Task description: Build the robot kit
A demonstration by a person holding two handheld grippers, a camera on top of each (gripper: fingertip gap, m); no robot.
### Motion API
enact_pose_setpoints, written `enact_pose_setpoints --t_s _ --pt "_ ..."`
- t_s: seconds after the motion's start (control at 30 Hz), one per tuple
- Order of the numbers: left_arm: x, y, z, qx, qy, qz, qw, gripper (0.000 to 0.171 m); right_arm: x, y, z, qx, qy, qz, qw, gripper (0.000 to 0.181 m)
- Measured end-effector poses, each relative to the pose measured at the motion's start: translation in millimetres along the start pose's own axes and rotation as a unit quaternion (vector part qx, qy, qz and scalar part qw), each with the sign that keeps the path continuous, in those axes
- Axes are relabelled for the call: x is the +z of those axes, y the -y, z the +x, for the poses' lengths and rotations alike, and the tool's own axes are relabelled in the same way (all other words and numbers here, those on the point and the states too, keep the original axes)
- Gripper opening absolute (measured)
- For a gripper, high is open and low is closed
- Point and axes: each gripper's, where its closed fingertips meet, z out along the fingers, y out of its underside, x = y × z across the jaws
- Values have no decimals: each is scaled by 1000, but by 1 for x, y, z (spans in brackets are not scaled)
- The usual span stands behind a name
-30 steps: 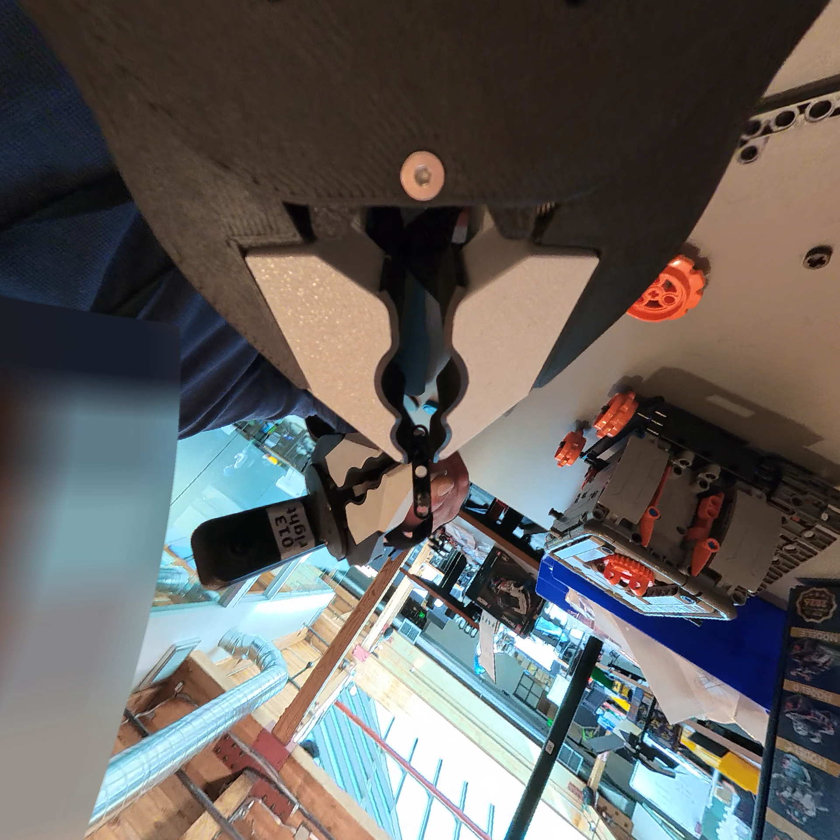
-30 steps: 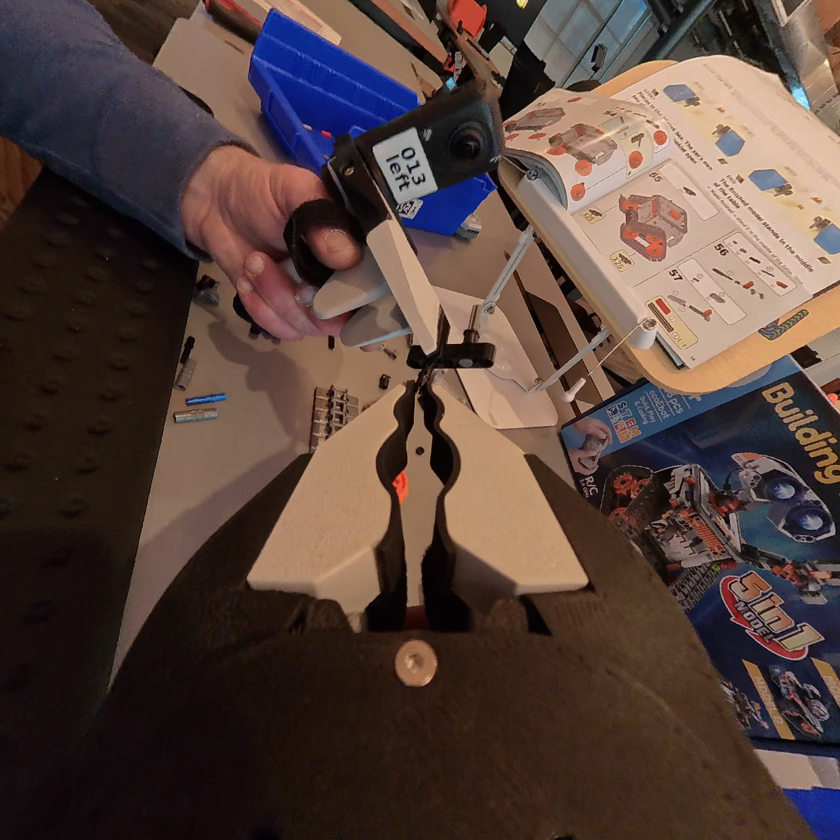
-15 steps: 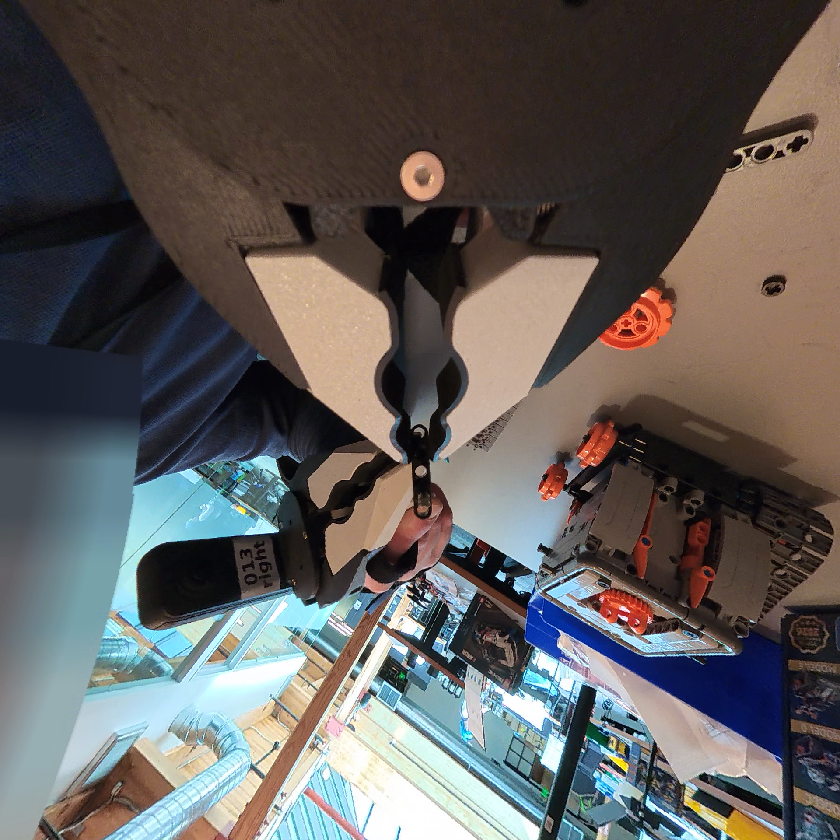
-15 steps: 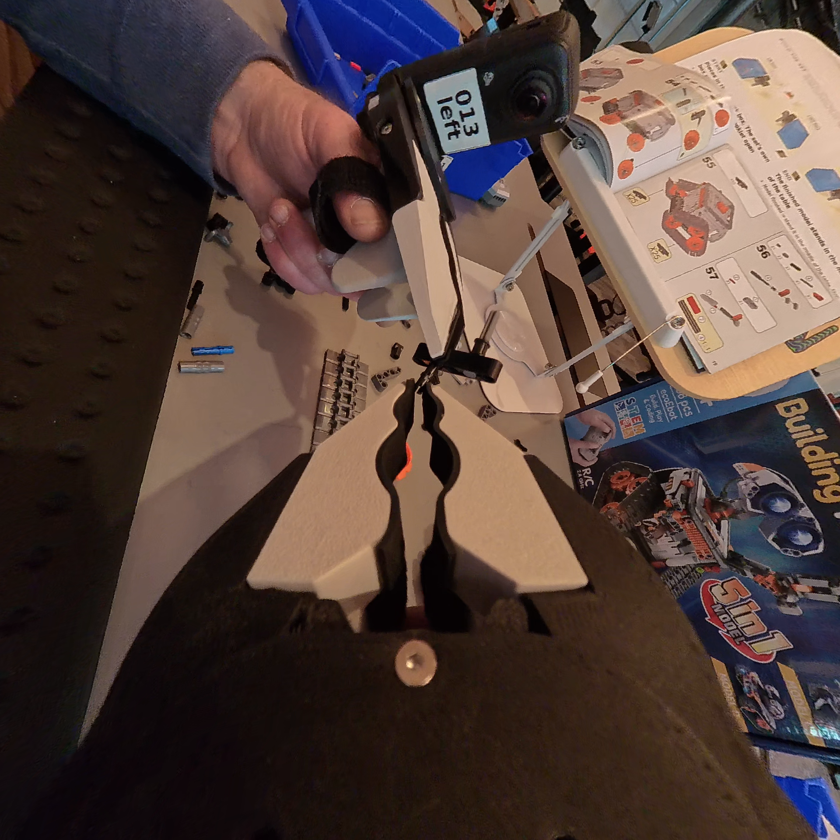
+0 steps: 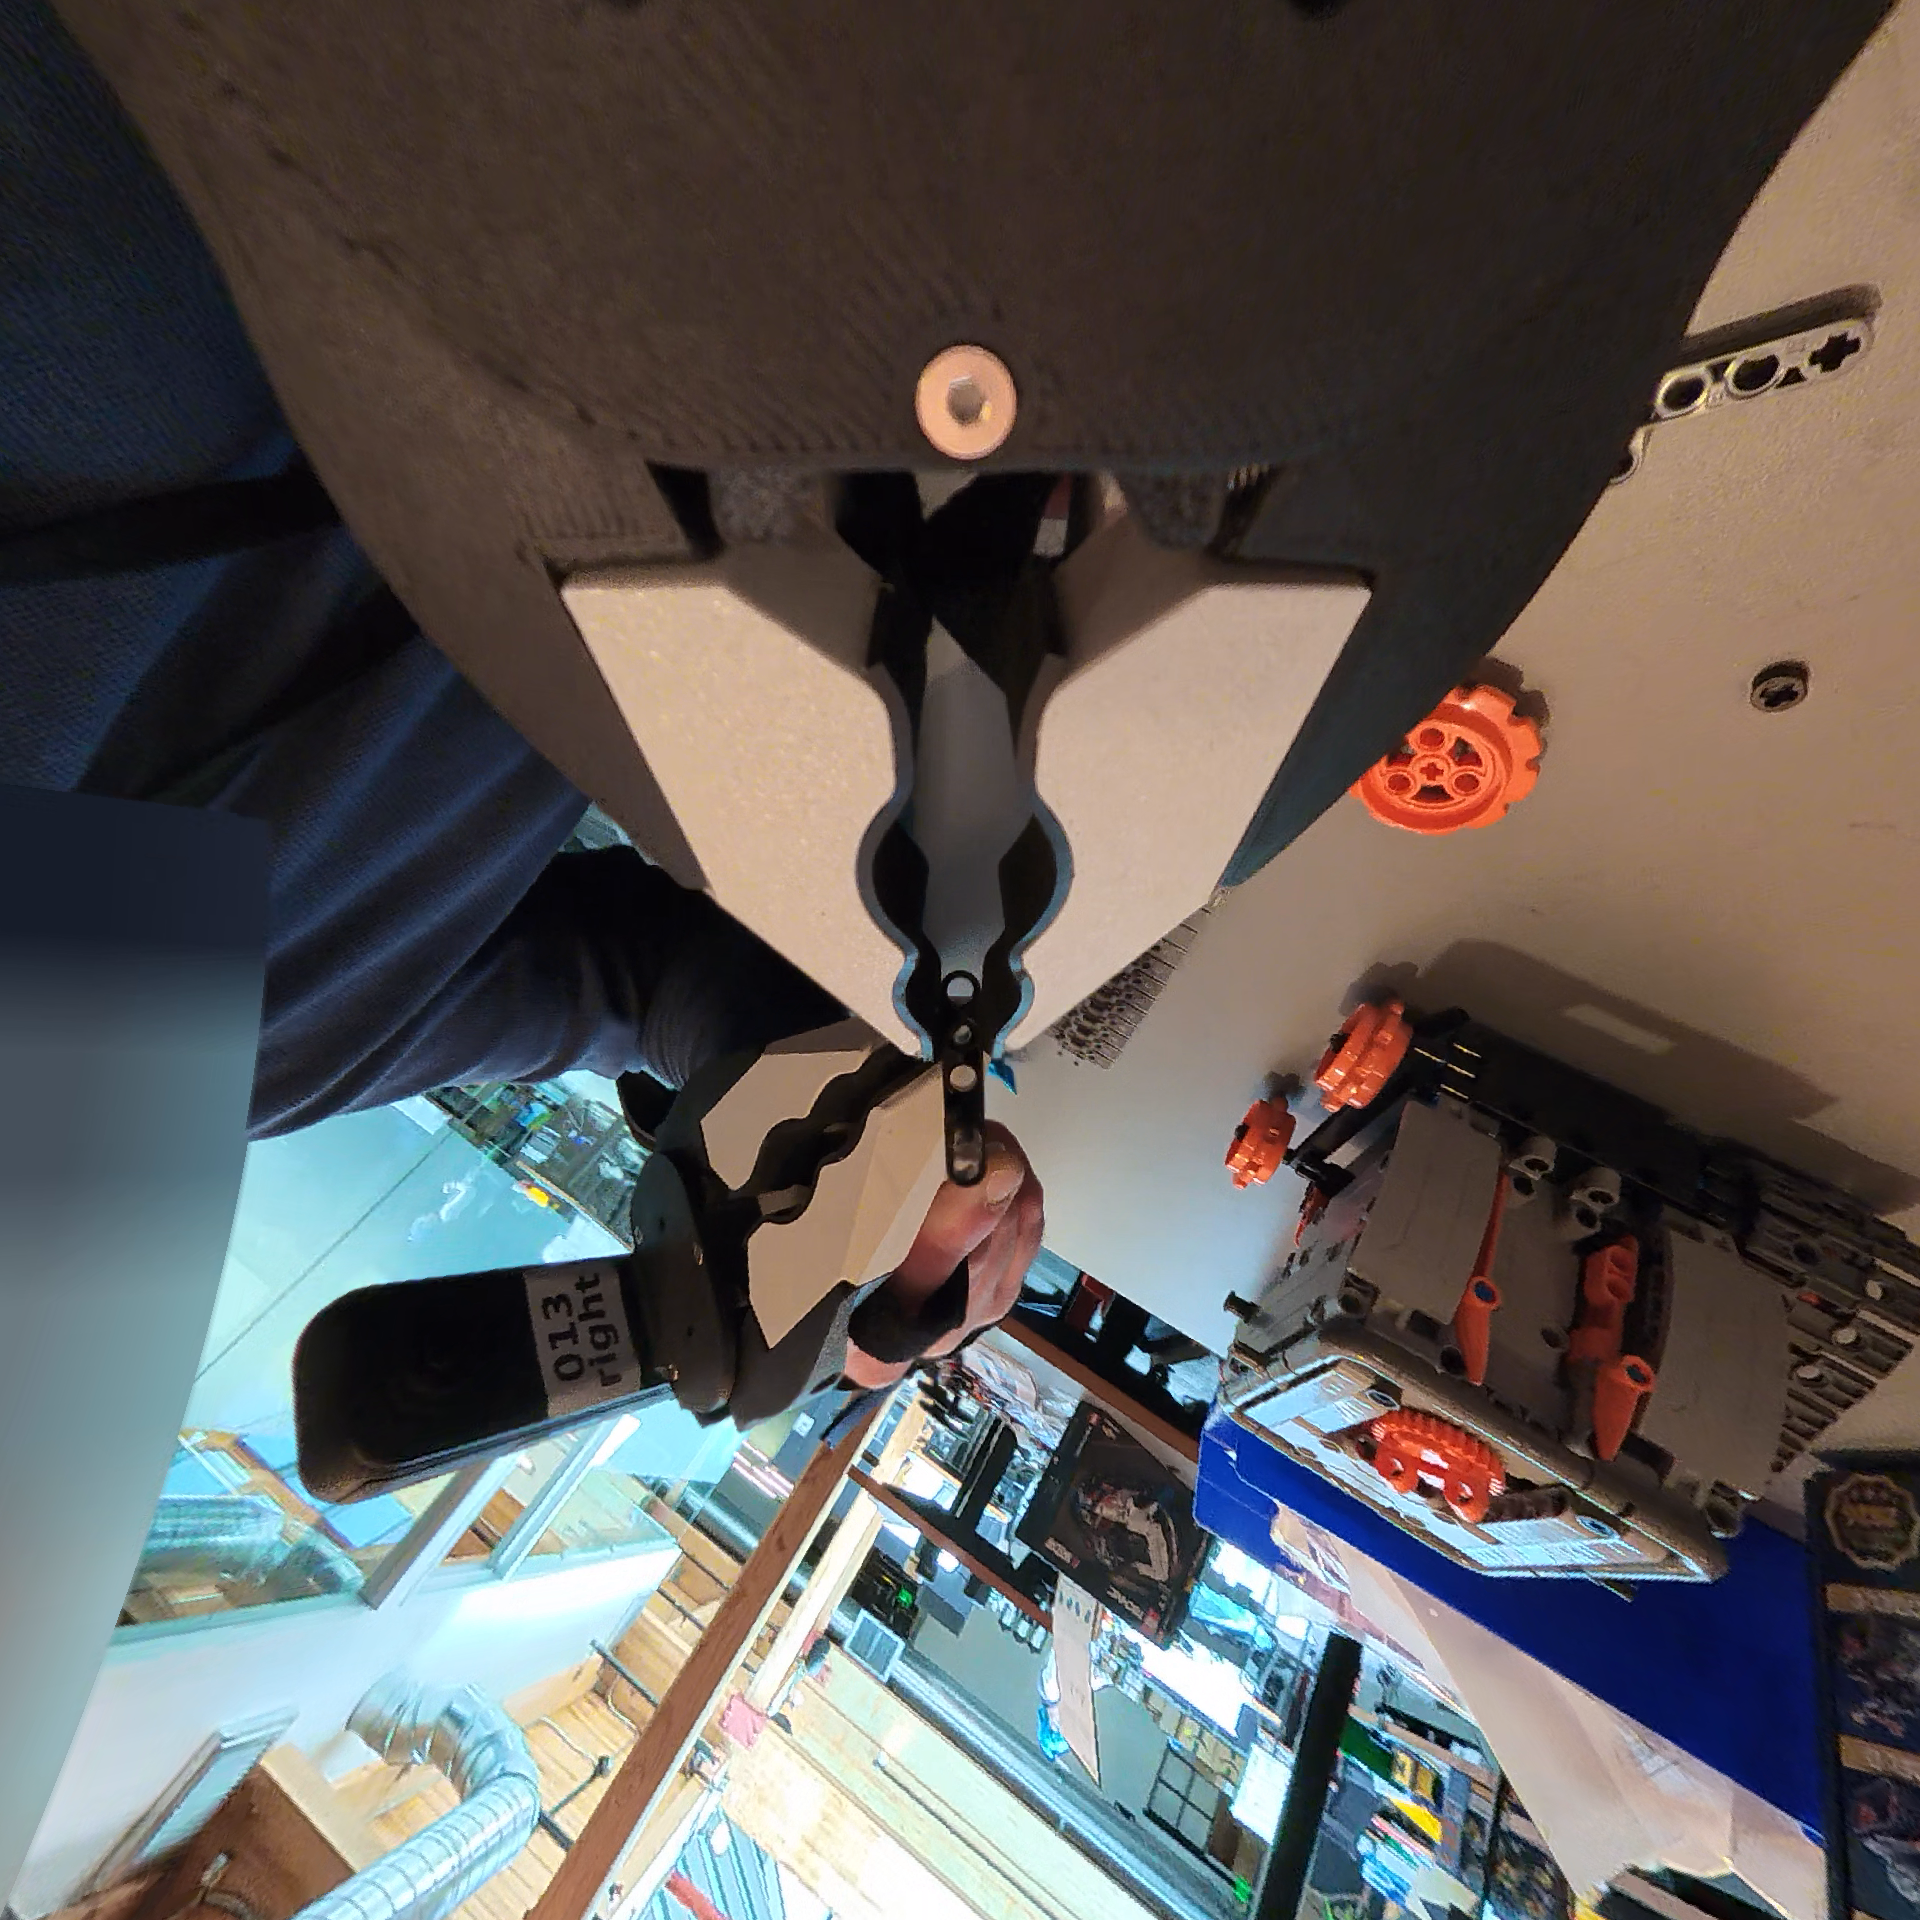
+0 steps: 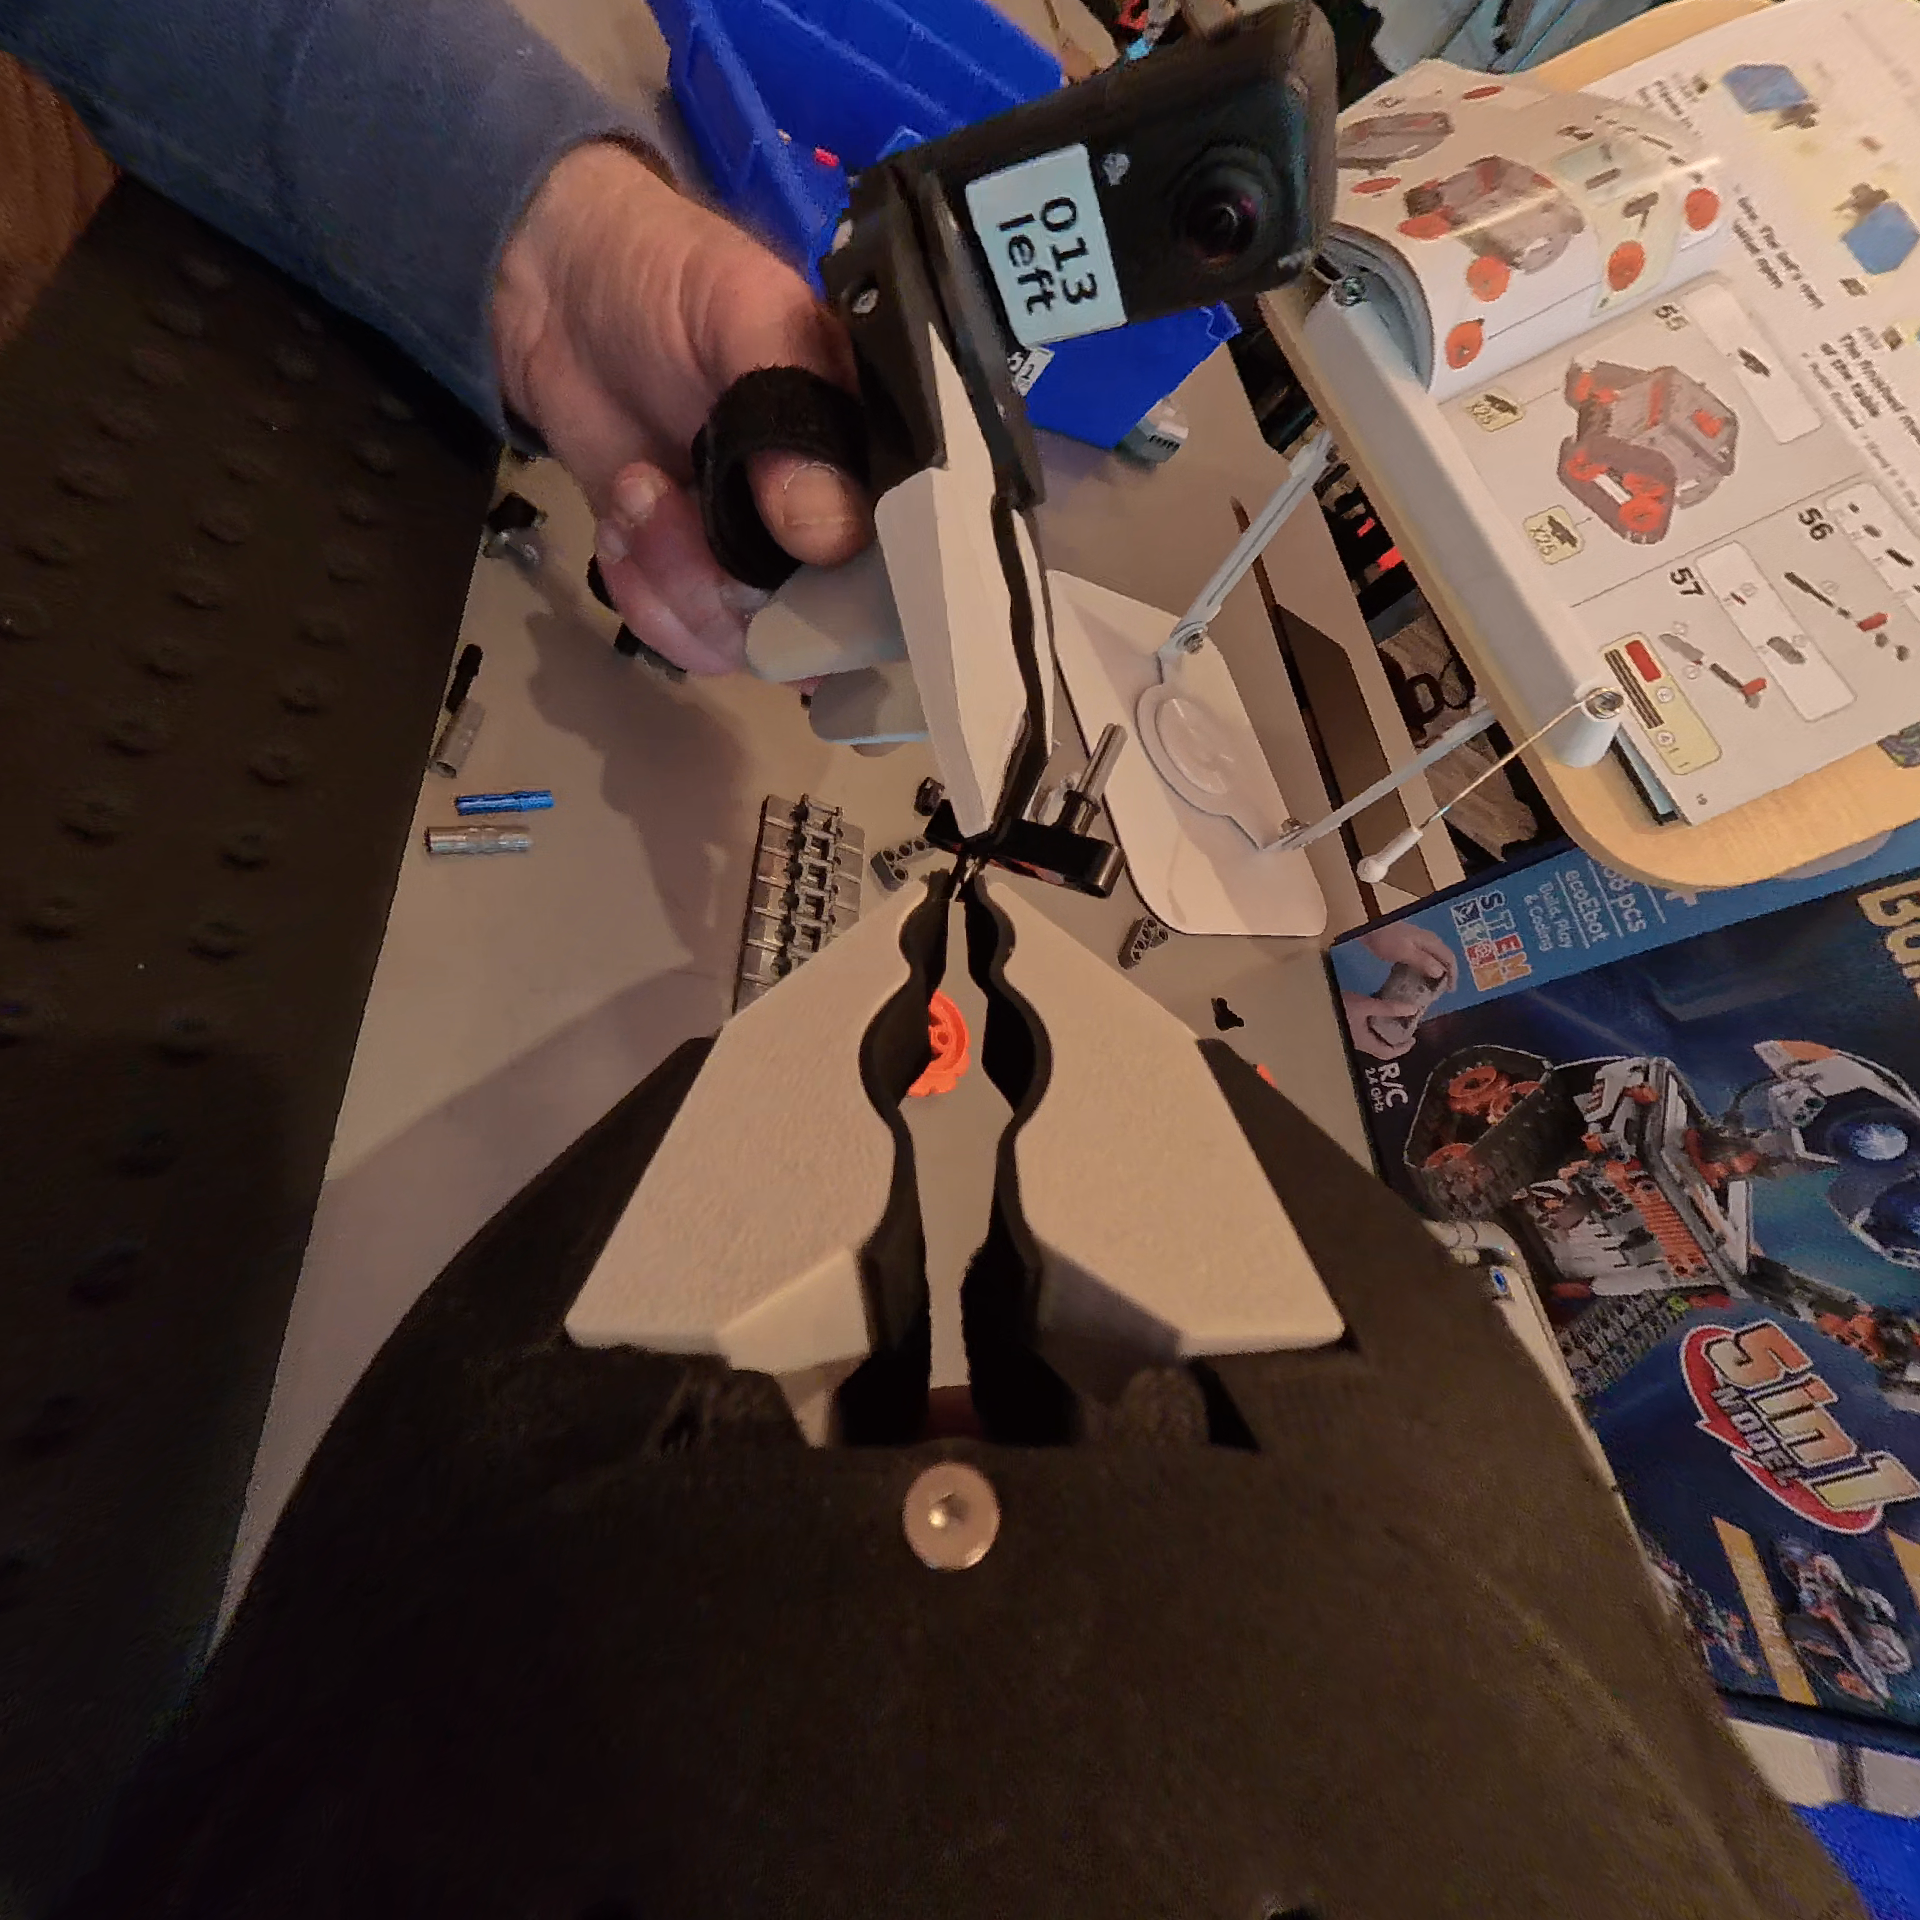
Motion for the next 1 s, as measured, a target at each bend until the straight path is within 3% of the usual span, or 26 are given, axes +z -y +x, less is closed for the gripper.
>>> enact_pose_setpoints --t_s 0.47,0.6,0.77,0.93,1.0 --pt "-3 15 5 16 13 45 999 7 -2 12 12 86 -10 59 994 1" --pt "-18 18 -5 60 66 21 996 22 -4 2 2 98 35 24 994 1" --pt "-54 -2 -22 134 163 -72 975 17 9 -21 -41 141 156 -42 977 1" --pt "-98 -36 -58 207 298 -212 908 12 26 -45 -82 190 252 -105 943 2" --pt "-115 -49 -64 208 317 -262 888 14 28 -51 -95 216 288 -121 925 2"
